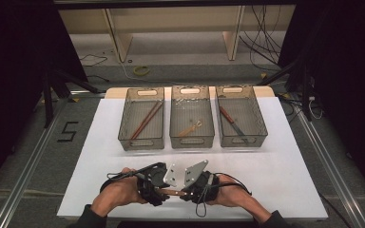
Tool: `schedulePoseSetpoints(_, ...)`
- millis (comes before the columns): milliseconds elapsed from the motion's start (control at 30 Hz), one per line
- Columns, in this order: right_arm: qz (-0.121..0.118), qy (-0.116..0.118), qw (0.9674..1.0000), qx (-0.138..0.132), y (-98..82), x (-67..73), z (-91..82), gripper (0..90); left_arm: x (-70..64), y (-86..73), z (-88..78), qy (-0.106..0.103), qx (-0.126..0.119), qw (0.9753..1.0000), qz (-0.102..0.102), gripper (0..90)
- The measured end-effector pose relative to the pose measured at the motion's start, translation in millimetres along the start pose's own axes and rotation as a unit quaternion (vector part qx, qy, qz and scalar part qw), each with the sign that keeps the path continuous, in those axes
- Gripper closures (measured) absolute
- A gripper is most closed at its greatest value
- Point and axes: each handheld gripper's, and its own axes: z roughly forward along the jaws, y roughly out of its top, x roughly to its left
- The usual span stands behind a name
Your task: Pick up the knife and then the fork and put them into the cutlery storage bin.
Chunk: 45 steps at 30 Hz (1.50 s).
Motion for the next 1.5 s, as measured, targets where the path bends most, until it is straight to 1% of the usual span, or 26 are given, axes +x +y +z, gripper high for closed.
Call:
schedulePoseSetpoints(33, -0.002, -0.002, 1.0, 0.0, -0.5, -0.9, -0.3, 78.1, 1.6, -0.8, -0.5, 0.003, -0.007, 0.9999, -0.009, 38.4)
schedulePoseSetpoints(67, 0.004, -0.004, 1.0, 0.002, -1.1, -1.7, -1.1, 78.1, 3.4, -1.5, -1.2, 0.005, -0.011, 0.9998, -0.016, 36.3)
schedulePoseSetpoints(100, 0.005, -0.008, 1.0, 0.002, -1.9, -3.2, -1.9, 78.1, 4.1, -2.3, -1.4, 0.005, -0.023, 0.9993, -0.029, 34.4)
schedulePoseSetpoints(167, 0.011, -0.014, 0.9998, -0.002, -3.7, -6.5, -4.7, 78.1, 6.9, -3.9, -2.8, 0.004, -0.037, 0.9985, -0.04, 31.3)
schedulePoseSetpoints(200, 0.015, -0.019, 0.9997, -0.004, -4.7, -8.1, -6.7, 78.1, 8.2, -4.9, -3.3, 0.009, -0.044, 0.9979, -0.048, 30.1)
schedulePoseSetpoints(267, 0.026, -0.028, 0.9993, -0.006, -7.0, -11.8, -11.3, 78.1, 11.7, -7.9, -4.3, 0.015, -0.057, 0.9959, -0.068, 28.4)
schedulePoseSetpoints(333, 0.031, -0.036, 0.9988, -0.009, -10.0, -16.0, -16.2, 78.1, 15.0, -12.0, -4.9, 0.026, -0.071, 0.9937, -0.083, 27.2)
schedulePoseSetpoints(400, 0.035, -0.043, 0.9984, -0.011, -13.2, -19.4, -21.2, 78.1, 16.7, -17.3, -4.4, 0.032, -0.086, 0.9902, -0.105, 25.6)
schedulePoseSetpoints(433, 0.036, -0.049, 0.9981, -0.009, -14.8, -20.7, -23.7, 78.1, 16.9, -19.8, -3.9, 0.04, -0.09, 0.9886, -0.114, 24.9)
schedulePoseSetpoints(500, 0.038, -0.059, 0.9975, -0.007, -17.9, -22.6, -28.2, 78.1, 18.1, -26.2, -2.5, 0.045, -0.1, 0.9857, -0.128, 24.0)
schedulePoseSetpoints(600, 0.056, -0.071, 0.9958, -0.013, -24.2, -27.5, -36.9, 78.1, 20.9, -36.9, -0.1, 0.057, -0.12, 0.9787, -0.156, 23.2)
schedulePoseSetpoints(700, 0.076, -0.088, 0.9929, -0.025, -29.7, -35.0, -48.3, 78.0, 23.1, -47.2, 2.4, 0.061, -0.148, 0.9702, -0.182, 22.8)
schedulePoseSetpoints(733, 0.083, -0.094, 0.9917, -0.03, -31.5, -38.3, -52.8, 78.0, 23.7, -50.4, 2.9, 0.061, -0.154, 0.9681, -0.188, 22.8)
schedulePoseSetpoints(767, 0.091, -0.101, 0.9901, -0.035, -32.9, -41.3, -57.2, 78.0, 24.2, -53.2, 3.8, 0.058, -0.164, 0.9647, -0.198, 22.8)
schedulePoseSetpoints(833, 0.108, -0.113, 0.9866, -0.045, -35.8, -47.8, -65.5, 78.0, 25.6, -57.8, 5.8, 0.054, -0.176, 0.96, -0.211, 22.8)
schedulePoseSetpoints(867, 0.115, -0.118, 0.9852, -0.048, -37.3, -51.1, -69.0, 78.0, 26.5, -59.6, 6.2, 0.054, -0.178, 0.9594, -0.212, 22.8)
schedulePoseSetpoints(900, 0.121, -0.124, 0.9835, -0.051, -38.5, -54.4, -72.0, 78.0, 26.5, -61.1, 7.0, 0.053, -0.186, 0.9562, -0.219, 22.8)
schedulePoseSetpoints(933, 0.126, -0.13, 0.982, -0.054, -39.6, -57.6, -75.1, 78.0, 27.3, -62.7, 7.4, 0.052, -0.19, 0.9545, -0.224, 22.8)
schedulePoseSetpoints(1067, 0.151, -0.15, 0.9749, -0.065, -43.2, -71.3, -87.5, 78.0, 28.1, -68.8, 9.8, 0.05, -0.198, 0.9493, -0.239, 22.3)
schedulePoseSetpoints(1100, 0.156, -0.156, 0.9729, -0.068, -44.0, -74.6, -90.8, 78.0, 28.2, -70.5, 10.1, 0.053, -0.203, 0.9469, -0.243, 22.3)
schedulePoseSetpoints(1167, 0.165, -0.168, 0.9693, -0.073, -46.0, -81.7, -97.7, 78.0, 29.2, -74.2, 9.8, 0.054, -0.216, 0.9396, -0.26, 22.2)
schedulePoseSetpoints(1233, 0.176, -0.18, 0.9649, -0.074, -48.8, -89.8, -104.7, 78.0, 30.2, -77.0, 9.8, 0.056, -0.214, 0.939, -0.263, 21.8)
schedulePoseSetpoints(1267, 0.181, -0.186, 0.9628, -0.075, -50.0, -93.7, -108.4, 78.0, 30.0, -78.3, 10.5, 0.057, -0.216, 0.9375, -0.267, 21.6)
schedulePoseSetpoints(1333, 0.19, -0.197, 0.9589, -0.077, -51.8, -101.6, -115.6, 78.0, 30.5, -81.2, 12.2, 0.053, -0.213, 0.9373, -0.271, 21.6)
schedulePoseSetpoints(1467, 0.214, -0.214, 0.9497, -0.082, -54.7, -117.9, -128.3, 78.0, 29.9, -84.9, 15.4, 0.053, -0.214, 0.934, -0.281, 21.4)
schedulePoseSetpoints(1500, 0.218, -0.218, 0.9477, -0.083, -55.2, -121.5, -130.6, 78.0, 29.9, -85.9, 15.5, 0.054, -0.212, 0.9348, -0.28, 21.1)
